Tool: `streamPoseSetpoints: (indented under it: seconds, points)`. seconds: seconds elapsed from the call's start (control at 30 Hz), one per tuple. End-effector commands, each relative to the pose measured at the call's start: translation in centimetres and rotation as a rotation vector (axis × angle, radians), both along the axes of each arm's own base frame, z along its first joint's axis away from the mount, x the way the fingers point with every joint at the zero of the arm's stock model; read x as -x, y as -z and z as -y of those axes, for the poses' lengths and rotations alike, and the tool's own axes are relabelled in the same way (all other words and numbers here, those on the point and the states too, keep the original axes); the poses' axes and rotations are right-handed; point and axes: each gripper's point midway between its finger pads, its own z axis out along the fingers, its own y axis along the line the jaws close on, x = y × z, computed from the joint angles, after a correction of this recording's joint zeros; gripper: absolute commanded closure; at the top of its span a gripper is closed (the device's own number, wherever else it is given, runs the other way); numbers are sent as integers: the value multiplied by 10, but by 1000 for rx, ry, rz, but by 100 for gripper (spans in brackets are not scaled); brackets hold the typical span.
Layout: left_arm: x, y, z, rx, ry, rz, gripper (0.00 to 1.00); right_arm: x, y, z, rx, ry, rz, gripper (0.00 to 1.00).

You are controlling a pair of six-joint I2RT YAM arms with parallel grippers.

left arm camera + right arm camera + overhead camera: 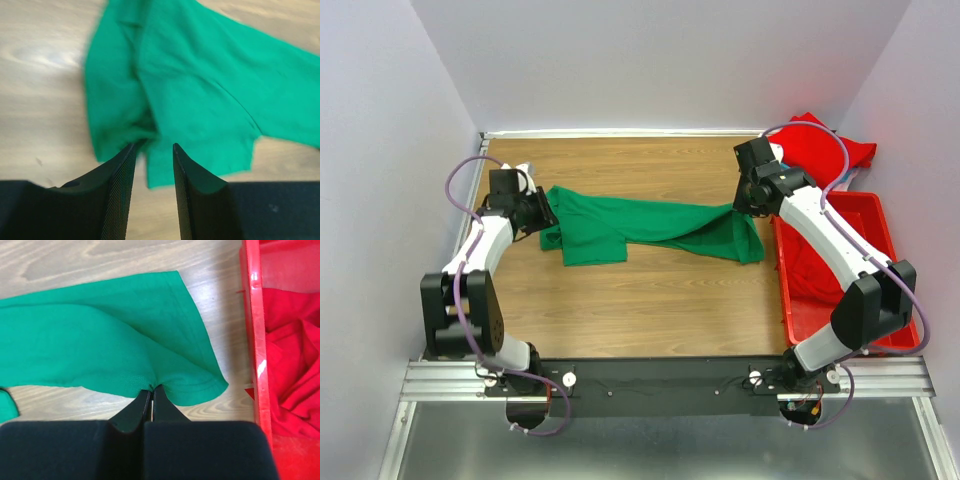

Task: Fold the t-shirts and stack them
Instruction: Flatten the tshirt out

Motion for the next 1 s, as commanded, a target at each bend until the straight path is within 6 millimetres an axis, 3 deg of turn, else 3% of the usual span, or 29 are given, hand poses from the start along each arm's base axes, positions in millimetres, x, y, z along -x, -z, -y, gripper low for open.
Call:
streamPoseSetpoints:
  seconds: [0.0,0.07,0.2,0.37,0.7,0.97]
  points:
    - [35,6,26,-24,29,-33,56,-8,7,-5,-28,19,7,99]
    - [51,12,38,-37,26,-52,56,-8,10,-6,-35,20,0,99]
    - [64,28,32,-63,-15,-94,57,-7,10,-8,-51,23,5,99]
    - [62,33,23,-114,-73,-112,57,1,12,-7,-65,30,3,99]
    - [70,71,29,-137,-41,-225,56,13,13,-3,-80,48,7,99]
    - [73,81,34,-179,-28,-246,56,14,12,-3,-91,53,12,99]
